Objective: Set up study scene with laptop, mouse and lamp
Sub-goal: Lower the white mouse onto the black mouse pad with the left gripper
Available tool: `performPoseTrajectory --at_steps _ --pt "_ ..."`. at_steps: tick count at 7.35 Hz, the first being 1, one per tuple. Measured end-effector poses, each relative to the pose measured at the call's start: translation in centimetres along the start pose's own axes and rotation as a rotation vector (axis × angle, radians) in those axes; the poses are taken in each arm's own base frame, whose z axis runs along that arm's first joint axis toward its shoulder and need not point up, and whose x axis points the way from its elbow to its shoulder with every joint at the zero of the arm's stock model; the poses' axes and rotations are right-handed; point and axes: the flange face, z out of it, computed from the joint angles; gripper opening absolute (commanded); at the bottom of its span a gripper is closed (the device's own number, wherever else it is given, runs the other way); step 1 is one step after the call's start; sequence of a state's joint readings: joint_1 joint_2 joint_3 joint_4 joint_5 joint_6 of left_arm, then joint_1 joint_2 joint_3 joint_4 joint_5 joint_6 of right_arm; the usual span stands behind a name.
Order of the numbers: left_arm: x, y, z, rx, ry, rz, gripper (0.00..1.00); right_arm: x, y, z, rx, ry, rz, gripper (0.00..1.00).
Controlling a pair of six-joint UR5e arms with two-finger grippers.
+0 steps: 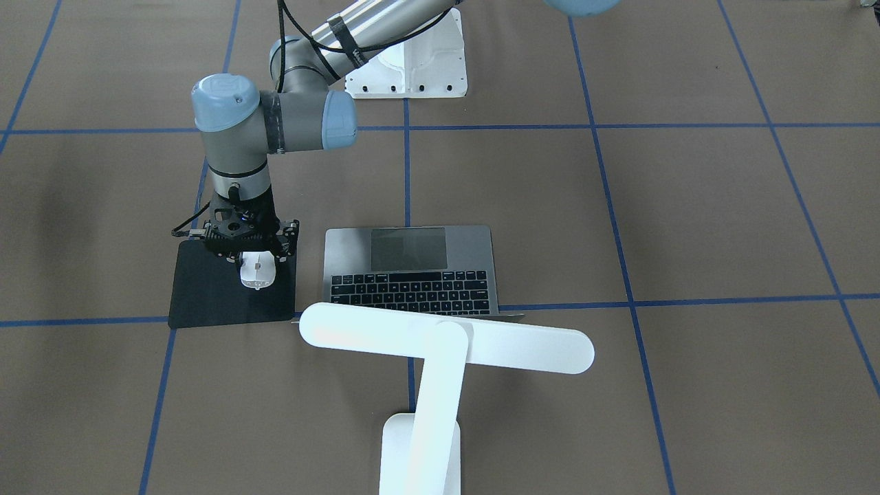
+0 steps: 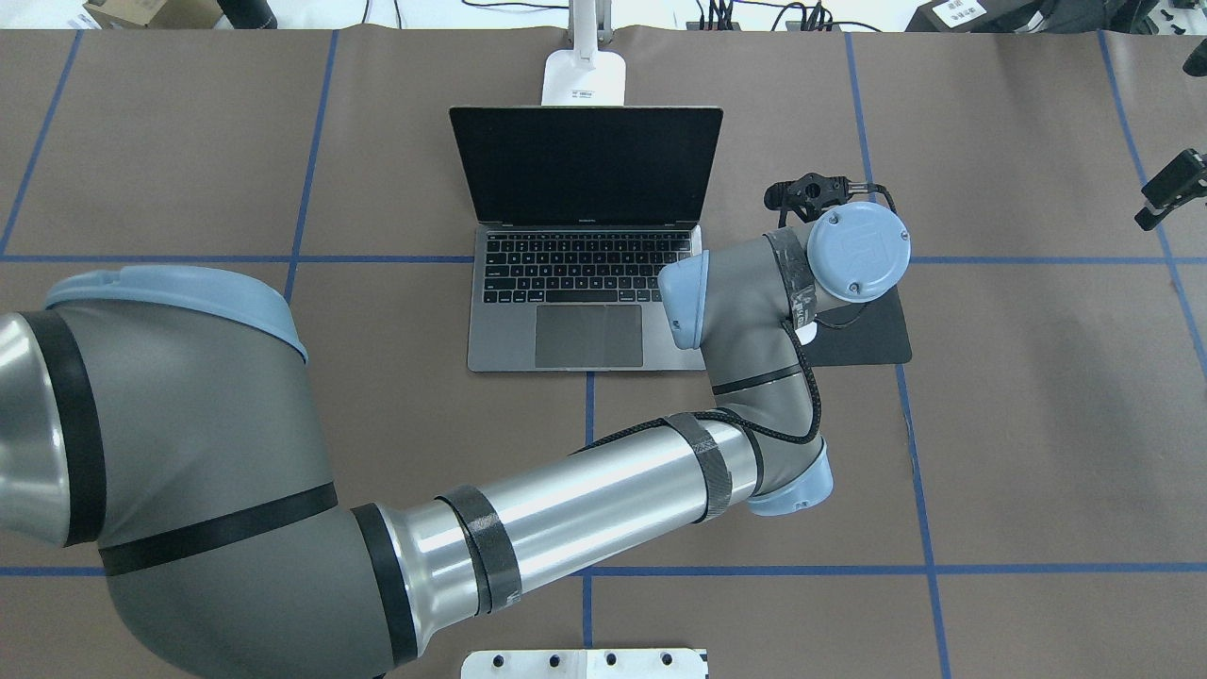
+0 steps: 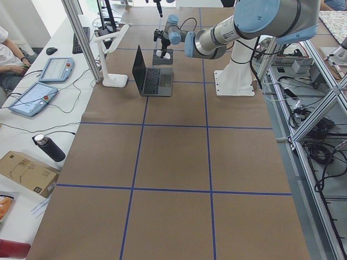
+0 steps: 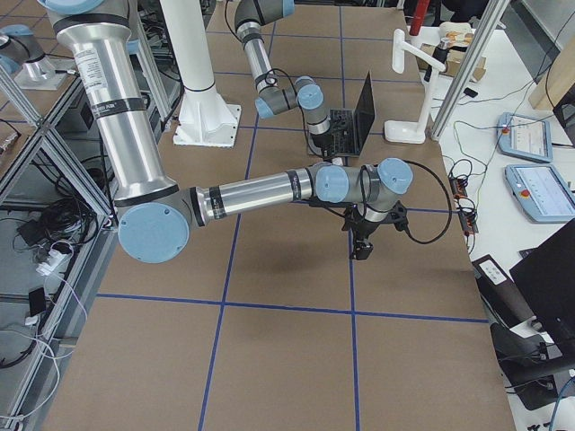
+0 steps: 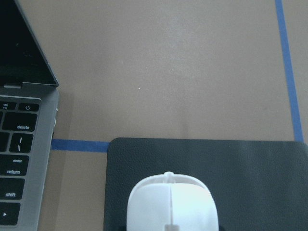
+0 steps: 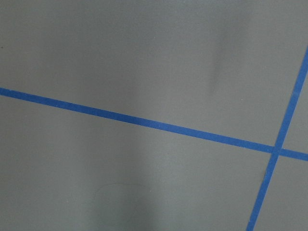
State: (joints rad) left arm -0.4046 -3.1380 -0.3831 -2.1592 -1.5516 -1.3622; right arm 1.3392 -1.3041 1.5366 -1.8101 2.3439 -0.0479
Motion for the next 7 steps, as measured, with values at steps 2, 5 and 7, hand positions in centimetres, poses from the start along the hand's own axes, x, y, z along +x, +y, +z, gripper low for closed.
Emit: performPoseTrajectory --at_steps 2,5,7 --pt "0.01 0.32 0.14 0.002 -0.001 0.002 0.74 0.07 0.04 0.07 -0.001 0.0 0.001 0.98" --pt "0.12 0.39 0.06 0.007 0.001 0.0 0.96 0.17 0.05 0.18 -0.003 0.0 0.003 0.98" --pt "0.38 -0.13 -0.58 0.012 0.014 -0.001 0.98 0.25 -0.02 0.25 -0.005 0.0 0.003 0.98"
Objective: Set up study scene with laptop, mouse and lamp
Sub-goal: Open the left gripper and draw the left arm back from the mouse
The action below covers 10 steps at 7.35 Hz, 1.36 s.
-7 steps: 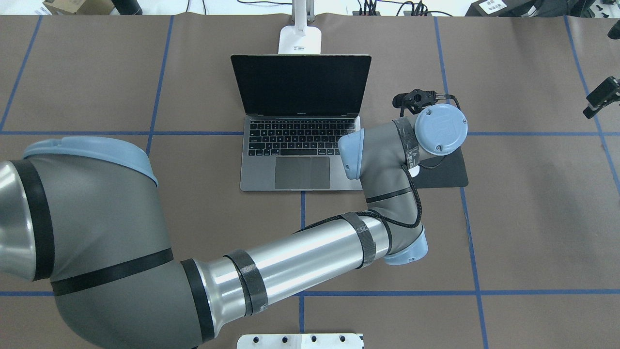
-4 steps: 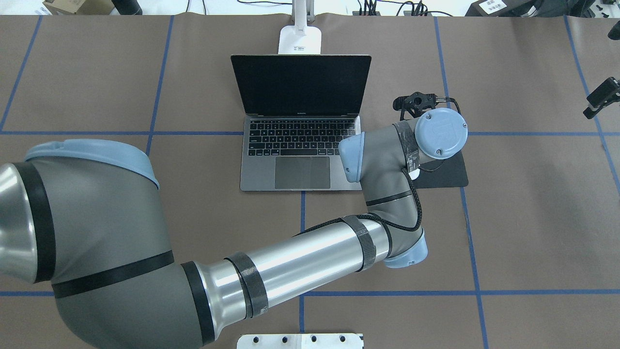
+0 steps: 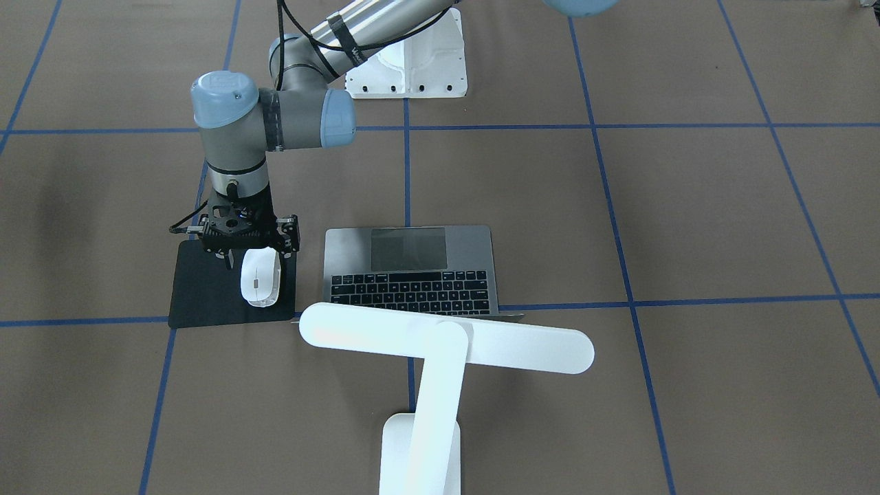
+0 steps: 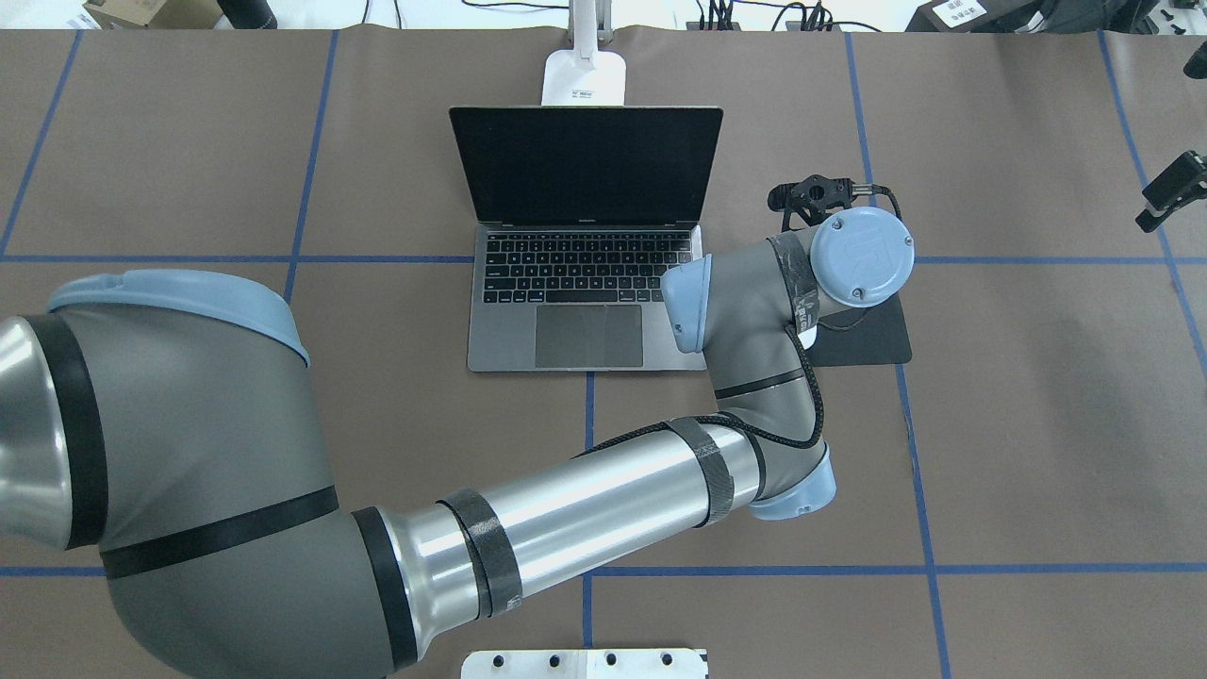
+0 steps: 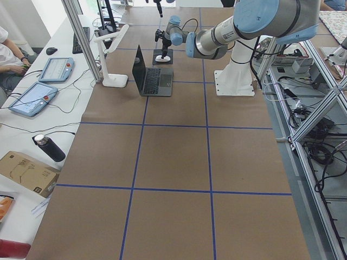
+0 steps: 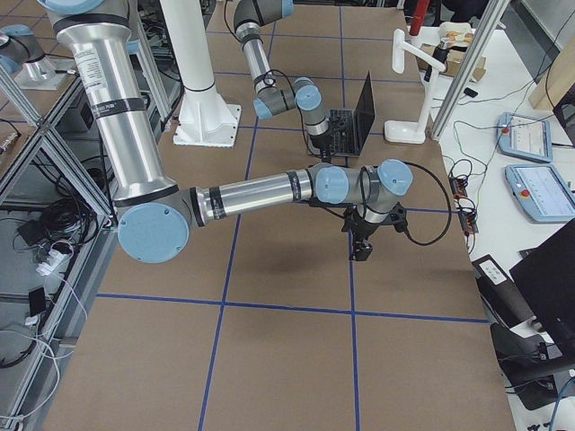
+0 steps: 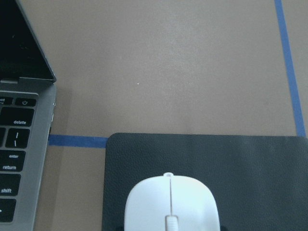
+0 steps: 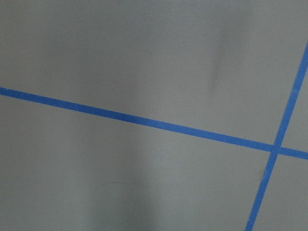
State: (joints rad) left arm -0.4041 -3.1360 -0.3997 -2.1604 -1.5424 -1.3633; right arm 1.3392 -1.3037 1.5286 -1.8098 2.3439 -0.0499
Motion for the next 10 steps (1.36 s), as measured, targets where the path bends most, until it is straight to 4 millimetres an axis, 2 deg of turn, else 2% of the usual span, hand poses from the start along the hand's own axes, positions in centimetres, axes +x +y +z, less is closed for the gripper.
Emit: performPoseTrajectory --at_steps 1,2,3,4,6,7,8,10 --pt "0.1 -0.8 -0.8 -0.001 0.008 -0.003 0.98 0.1 -0.1 0.1 -0.001 0.0 0.0 0.99" --pt "-0.7 -1.8 -1.9 -0.017 0.009 -0.002 0.98 0.1 -0.1 0.1 -0.001 0.001 0.0 0.99" --pt "-3.6 -2.6 -2.9 -0.049 0.007 0.015 0.98 0.2 -0.2 0.1 0.005 0.003 -0.004 0.99" --pt "-8.3 -3.2 -4.2 -0.092 0.003 0.044 0.98 0.3 -0.3 0.2 0.012 0.004 -0.01 0.99" --pt "-18.9 -5.1 -6.1 -0.16 0.003 0.099 0.98 0.4 -0.3 0.2 0.019 0.005 -0.014 0.99" --pt "-25.9 -6.3 -7.1 -0.184 0.006 0.15 0.98 0.3 -0.4 0.0 0.03 0.006 -0.015 0.99" --pt "-33.8 -8.0 -9.0 -0.212 0.008 0.211 0.98 0.2 -0.5 -0.3 0.057 0.007 -0.003 0.99" --pt "-50.5 -11.6 -14.3 -0.26 0.016 0.322 0.99 0.7 0.2 -0.3 0.115 0.01 0.04 0.99"
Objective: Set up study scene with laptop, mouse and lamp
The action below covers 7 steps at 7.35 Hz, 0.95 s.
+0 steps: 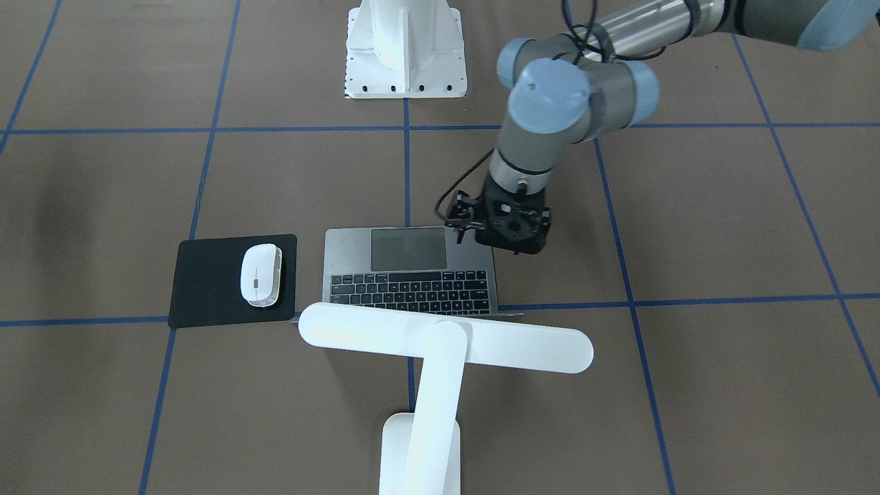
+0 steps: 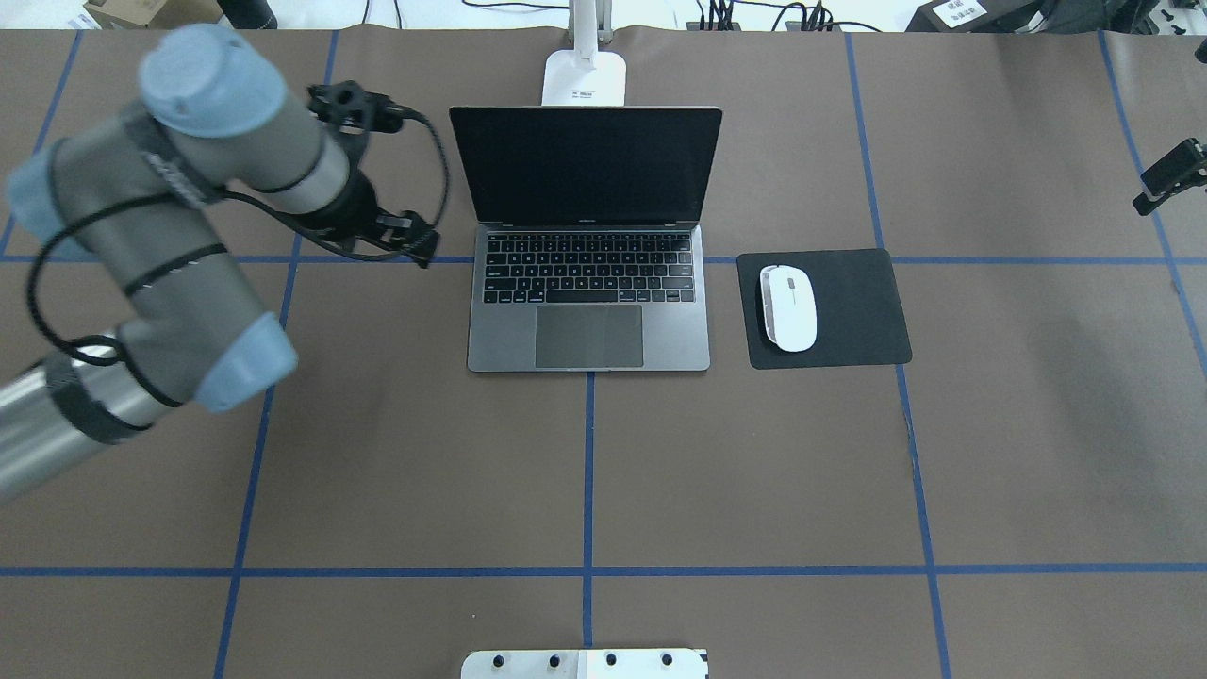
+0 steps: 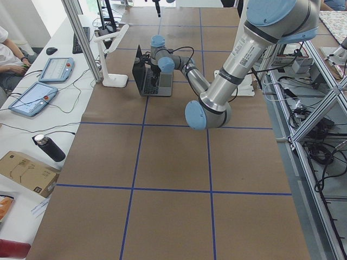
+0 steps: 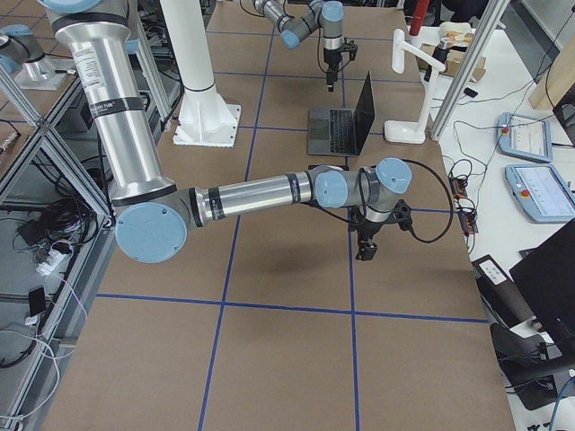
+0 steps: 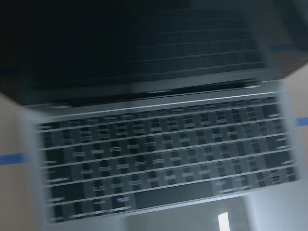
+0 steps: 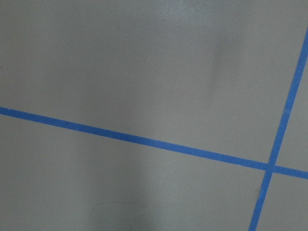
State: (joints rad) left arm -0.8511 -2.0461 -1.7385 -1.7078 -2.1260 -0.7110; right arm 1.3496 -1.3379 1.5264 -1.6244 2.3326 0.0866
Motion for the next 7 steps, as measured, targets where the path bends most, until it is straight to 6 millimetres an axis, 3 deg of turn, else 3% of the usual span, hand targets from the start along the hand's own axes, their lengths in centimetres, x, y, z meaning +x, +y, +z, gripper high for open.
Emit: performPoseTrajectory --at_steps 2,3,4,5,7 --pt "-16.9 4.0 -5.6 -0.026 -0.018 0.06 0.99 1.5 1.6 0.4 0.047 0.002 0.001 0.99" --pt "-24.5 5.8 -8.0 -0.037 -0.052 0.08 0.99 1.8 2.2 0.4 0.063 0.004 0.008 0.99" --pt "-30.3 6.9 -9.8 -0.065 -0.086 0.079 0.99 1.9 2.7 0.2 0.073 0.007 0.014 0.99" --pt "-33.8 7.0 -10.5 -0.101 -0.106 0.059 0.99 1.6 3.3 -0.1 0.084 0.008 0.013 0.99" --pt "-37.3 6.1 -9.6 -0.152 -0.116 0.017 0.99 1.1 3.9 -0.8 0.099 0.007 0.013 0.99"
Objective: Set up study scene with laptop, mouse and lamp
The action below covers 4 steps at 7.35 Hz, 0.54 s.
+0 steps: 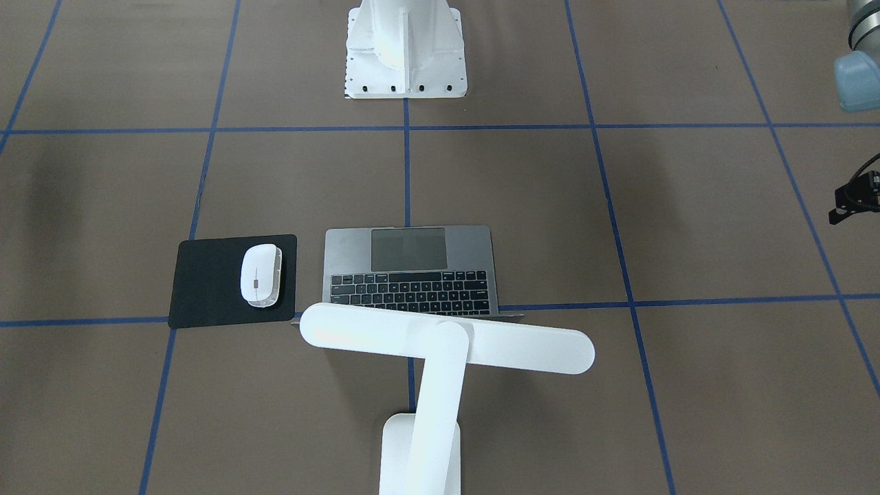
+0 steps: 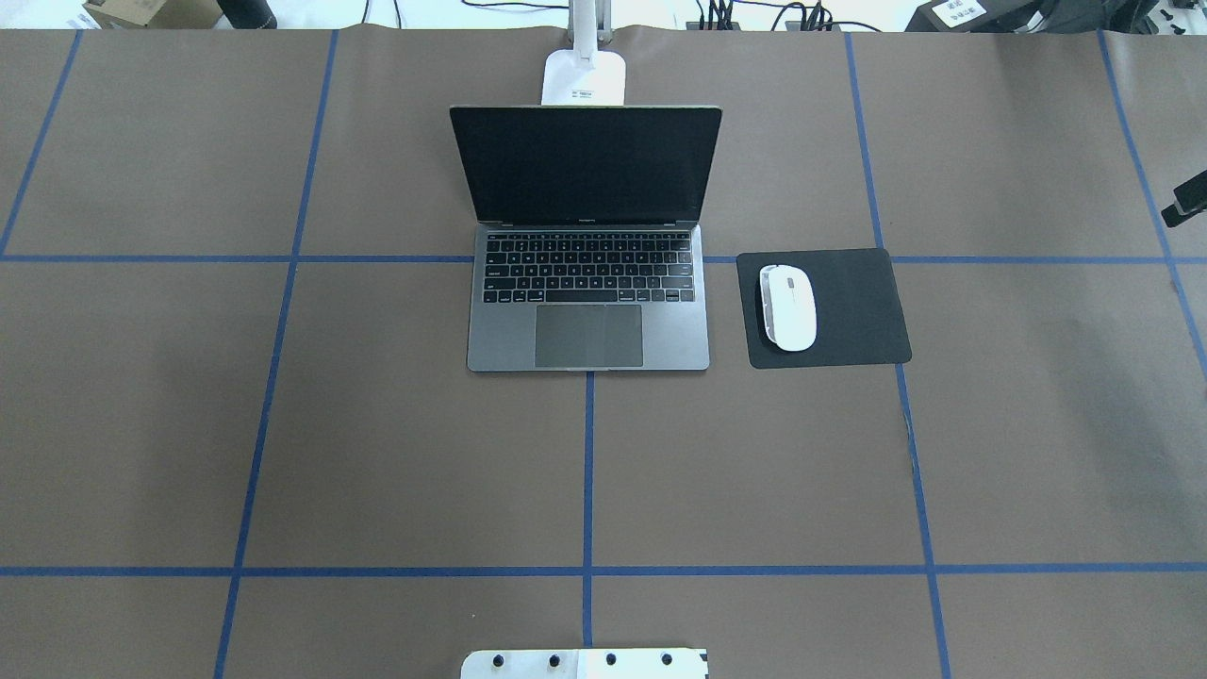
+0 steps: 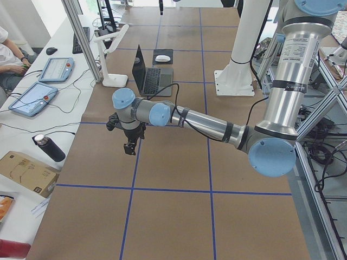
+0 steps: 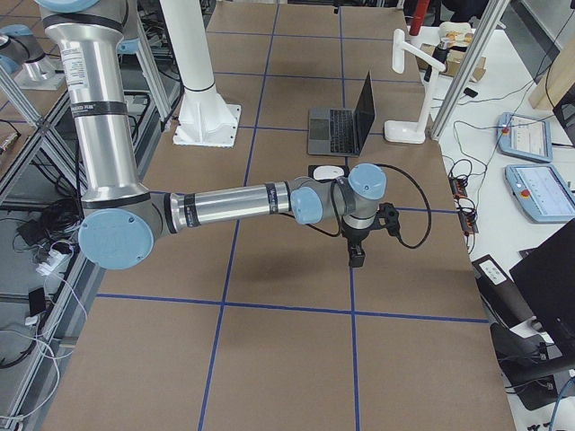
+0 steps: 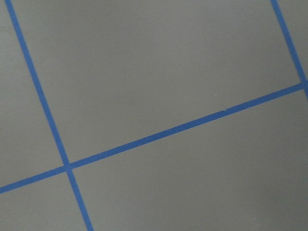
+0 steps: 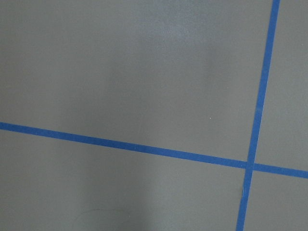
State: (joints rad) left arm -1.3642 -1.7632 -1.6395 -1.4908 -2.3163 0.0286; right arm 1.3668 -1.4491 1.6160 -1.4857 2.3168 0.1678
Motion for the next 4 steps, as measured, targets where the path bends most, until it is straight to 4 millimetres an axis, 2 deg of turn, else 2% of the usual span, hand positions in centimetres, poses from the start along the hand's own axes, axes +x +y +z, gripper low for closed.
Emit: performPoseTrajectory --at_steps 4 --pt "-0.93 -0.35 0.77 -0.018 0.003 -0.024 0.99 -0.64 0.07 -0.64 0.013 -0.004 -0.002 0.99"
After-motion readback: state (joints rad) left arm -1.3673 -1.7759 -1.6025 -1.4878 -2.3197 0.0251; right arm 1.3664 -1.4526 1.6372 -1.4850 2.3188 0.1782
